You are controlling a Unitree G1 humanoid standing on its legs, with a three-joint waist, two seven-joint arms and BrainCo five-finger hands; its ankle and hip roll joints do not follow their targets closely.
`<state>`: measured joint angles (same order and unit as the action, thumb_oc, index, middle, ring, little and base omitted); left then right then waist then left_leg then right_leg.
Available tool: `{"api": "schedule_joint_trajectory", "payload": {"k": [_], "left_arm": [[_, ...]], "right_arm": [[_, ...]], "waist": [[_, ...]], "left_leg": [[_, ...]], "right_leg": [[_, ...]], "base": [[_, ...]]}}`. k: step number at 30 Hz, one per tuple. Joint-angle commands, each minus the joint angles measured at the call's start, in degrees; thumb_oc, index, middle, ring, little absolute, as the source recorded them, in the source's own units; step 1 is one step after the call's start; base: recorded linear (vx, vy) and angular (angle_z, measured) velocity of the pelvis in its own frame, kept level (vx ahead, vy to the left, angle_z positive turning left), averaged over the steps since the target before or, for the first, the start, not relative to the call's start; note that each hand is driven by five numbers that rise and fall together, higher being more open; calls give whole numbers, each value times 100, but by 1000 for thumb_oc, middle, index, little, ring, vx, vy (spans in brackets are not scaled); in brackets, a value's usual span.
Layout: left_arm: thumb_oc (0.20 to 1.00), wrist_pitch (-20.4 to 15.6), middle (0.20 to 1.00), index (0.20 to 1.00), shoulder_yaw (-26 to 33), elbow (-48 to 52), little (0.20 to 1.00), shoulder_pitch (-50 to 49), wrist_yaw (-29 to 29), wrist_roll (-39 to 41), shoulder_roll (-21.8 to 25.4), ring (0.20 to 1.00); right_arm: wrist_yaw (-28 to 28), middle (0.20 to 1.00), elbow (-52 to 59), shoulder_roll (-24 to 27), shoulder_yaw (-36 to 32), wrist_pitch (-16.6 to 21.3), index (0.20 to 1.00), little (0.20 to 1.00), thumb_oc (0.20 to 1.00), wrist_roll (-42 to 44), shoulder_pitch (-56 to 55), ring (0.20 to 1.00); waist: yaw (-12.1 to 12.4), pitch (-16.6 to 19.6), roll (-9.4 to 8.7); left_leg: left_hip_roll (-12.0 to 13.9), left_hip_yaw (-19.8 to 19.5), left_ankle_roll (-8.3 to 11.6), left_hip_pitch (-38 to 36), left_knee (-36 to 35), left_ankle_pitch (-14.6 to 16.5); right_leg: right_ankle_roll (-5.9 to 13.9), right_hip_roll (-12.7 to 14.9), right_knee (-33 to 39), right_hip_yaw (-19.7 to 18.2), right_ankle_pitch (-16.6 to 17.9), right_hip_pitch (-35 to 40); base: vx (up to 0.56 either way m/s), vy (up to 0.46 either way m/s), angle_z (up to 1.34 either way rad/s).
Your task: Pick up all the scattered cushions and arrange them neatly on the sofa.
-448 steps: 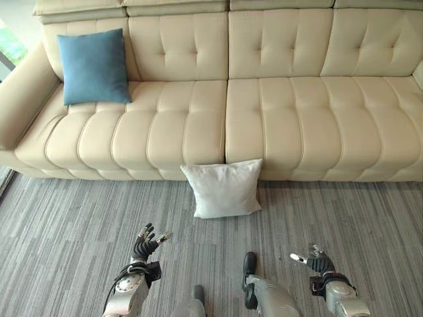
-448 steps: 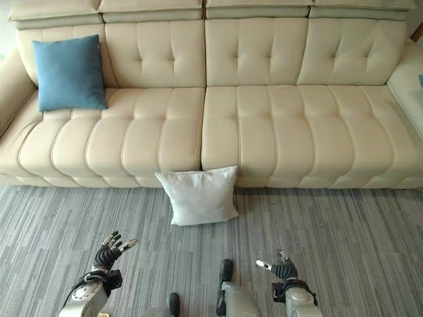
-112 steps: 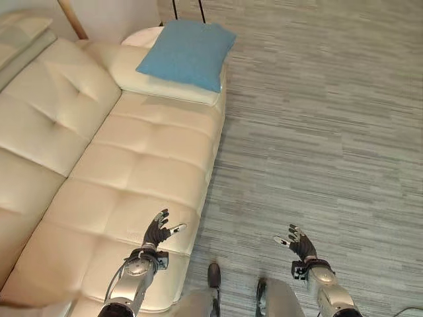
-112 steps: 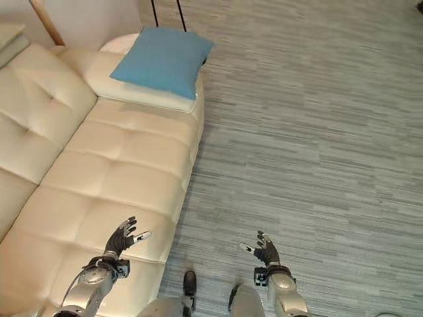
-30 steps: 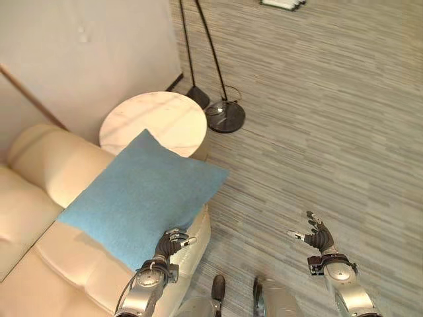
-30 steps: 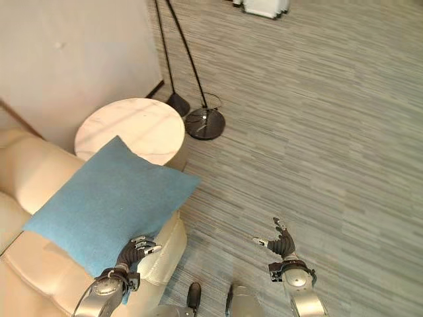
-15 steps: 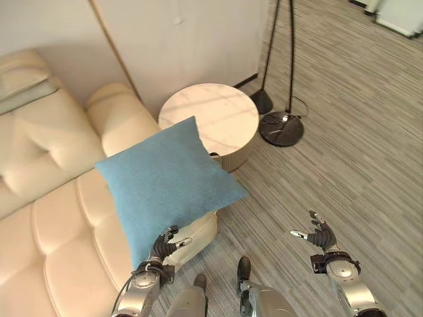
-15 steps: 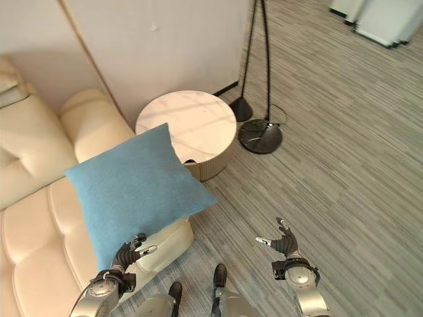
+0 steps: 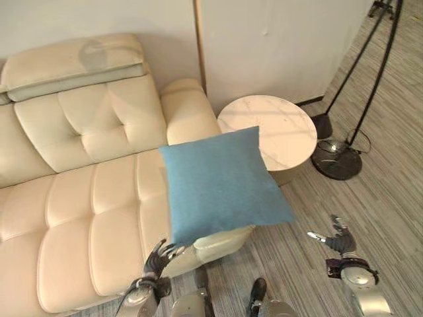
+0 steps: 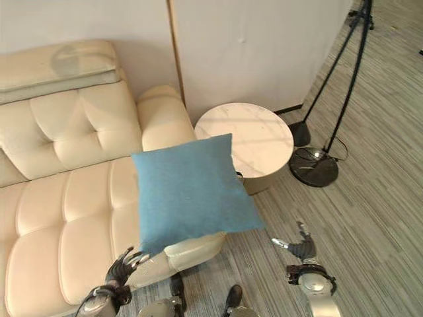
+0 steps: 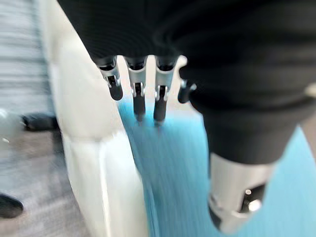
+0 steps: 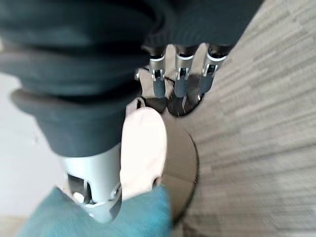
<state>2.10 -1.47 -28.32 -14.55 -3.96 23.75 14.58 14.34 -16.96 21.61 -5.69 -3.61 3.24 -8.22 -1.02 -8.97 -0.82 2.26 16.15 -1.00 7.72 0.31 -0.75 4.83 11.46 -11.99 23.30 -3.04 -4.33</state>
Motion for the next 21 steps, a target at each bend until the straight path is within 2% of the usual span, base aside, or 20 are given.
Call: {"api": "schedule_joint_trajectory", "payload": {"k": [1,2,4,5,6,8,10,12,16,21], "left_arm": [[1000,-169,1000,1000,386,123,1000,86,-41,-12,497,1000],[1000,-218,1000,1000,486,-32,1000,228,-106,-34,549,1000],[1000,-280,1000,1000,583,-186,1000,496,-199,8,619,1000],[1000,-283,1000,1000,582,-192,1000,503,-198,9,619,1000],[1000,-385,1000,1000,588,-343,1000,836,-311,79,677,1000],[1000,-448,1000,1000,546,-411,1000,1163,-391,206,716,1000],[1000,-508,1000,1000,429,-462,1000,1421,-476,276,733,1000],[1000,-482,1000,1000,274,-499,1000,1560,-435,321,663,1000],[1000,-386,1000,1000,-96,-682,1000,1692,-374,323,406,1000],[1000,-258,1000,1000,-451,-919,1000,1876,-295,277,169,1000]], "right_arm": [[257,1000,151,236,-397,83,1000,1000,1000,-141,247,1000],[292,1000,127,257,-479,102,1000,1000,1000,-123,294,1000],[318,1000,85,320,-567,112,1000,1000,1000,-64,298,1000],[318,1000,83,321,-568,113,1000,1000,1000,-63,302,1000],[322,1000,-18,369,-545,165,1000,1000,1000,97,385,1000],[296,1000,-112,426,-400,189,1000,1000,1000,170,492,1000],[228,1000,-110,405,-178,178,1000,1000,1000,131,521,1000],[149,1000,-85,372,45,159,1000,1000,1000,112,594,1000],[-37,1000,24,211,641,124,1000,1000,1000,69,730,1000],[-247,1000,234,-43,1196,97,1000,1000,1000,71,789,1000]], "waist": [[52,-30,-144],[37,-56,-98],[-24,-50,-68],[-22,-57,-66],[-84,-55,-62],[-150,-56,-133],[-222,-38,-207],[-229,34,-281],[-221,185,-288],[-281,183,-277]], "left_leg": [[-11,-257,-44,-337,-333,95],[13,-222,-88,-339,-355,13],[-31,-349,-65,-457,-421,18],[-28,-348,-63,-462,-420,20],[-43,-471,-9,-533,-438,46],[-105,-611,30,-636,-442,86],[-171,-736,49,-746,-458,144],[-232,-783,43,-785,-462,150],[-187,-717,84,-803,-530,159],[-133,-714,121,-756,-531,164]], "right_leg": [[524,335,-1344,-622,17,127],[451,251,-1426,-763,101,-42],[364,0,-1247,-1101,-104,-204],[361,-3,-1244,-1101,-104,-198],[281,-229,-709,-1258,-317,-266],[273,-461,110,-1488,-187,-318],[295,-625,501,-1742,-94,-291],[262,-695,758,-1925,14,-173],[205,-730,1070,-1908,96,22],[174,-746,1201,-1851,111,42]], "base": [[36,175,47],[55,138,39],[78,68,42],[137,-1,43],[150,-39,32],[182,-64,28],[157,-50,30],[141,-55,37],[128,-55,17],[56,-23,-5]]}}
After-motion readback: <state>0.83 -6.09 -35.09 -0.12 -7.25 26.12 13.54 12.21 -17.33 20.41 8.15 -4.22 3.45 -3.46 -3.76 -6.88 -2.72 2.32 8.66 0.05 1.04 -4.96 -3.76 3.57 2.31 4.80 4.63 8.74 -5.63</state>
